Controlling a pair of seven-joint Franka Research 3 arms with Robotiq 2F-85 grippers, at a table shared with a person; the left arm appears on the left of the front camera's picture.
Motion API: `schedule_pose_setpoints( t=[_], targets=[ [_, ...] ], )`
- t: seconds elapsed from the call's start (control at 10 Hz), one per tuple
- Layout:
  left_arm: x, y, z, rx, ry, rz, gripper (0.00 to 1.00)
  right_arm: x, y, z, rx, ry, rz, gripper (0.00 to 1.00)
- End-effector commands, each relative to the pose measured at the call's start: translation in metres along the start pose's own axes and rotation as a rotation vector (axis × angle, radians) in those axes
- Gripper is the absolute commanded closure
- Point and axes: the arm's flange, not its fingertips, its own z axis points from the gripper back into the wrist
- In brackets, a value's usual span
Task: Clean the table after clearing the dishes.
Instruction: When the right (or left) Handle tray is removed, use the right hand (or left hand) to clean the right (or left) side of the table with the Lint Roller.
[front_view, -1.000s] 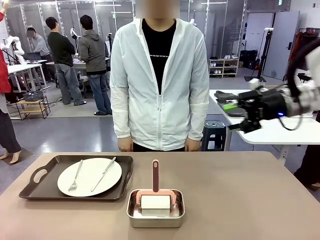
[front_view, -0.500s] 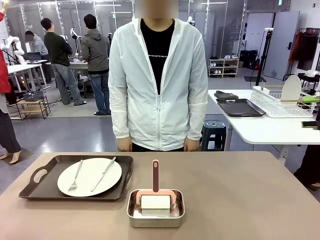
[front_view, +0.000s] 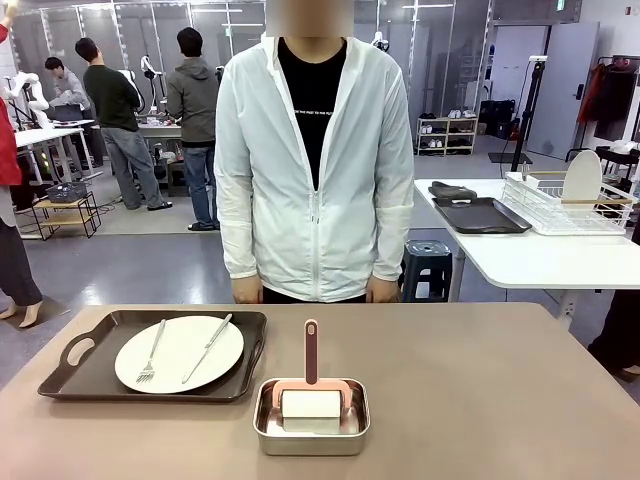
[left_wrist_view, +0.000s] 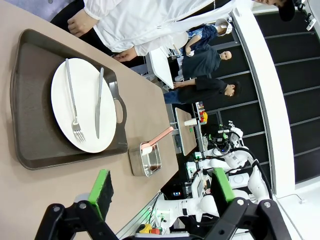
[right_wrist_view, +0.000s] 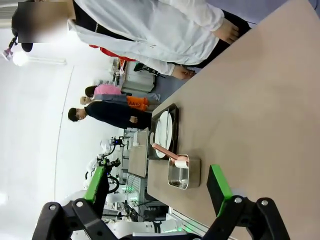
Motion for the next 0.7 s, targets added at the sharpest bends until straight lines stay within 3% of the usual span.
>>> schedule_pose_setpoints(
  t=[0.0,0.6],
  targets=[
    [-0.0008,-0.001,0.0031,-0.003,-0.002,-0.003,0.0,0.0105,0.0117,-0.0032,0.003,0.02,0.028,0.0],
    [-0.0008,-0.001,0.0031,-0.003,-0.002,-0.003,0.0,0.0105,0.0117,-0.0032,0.003,0.02,0.028,0.0]
  ],
)
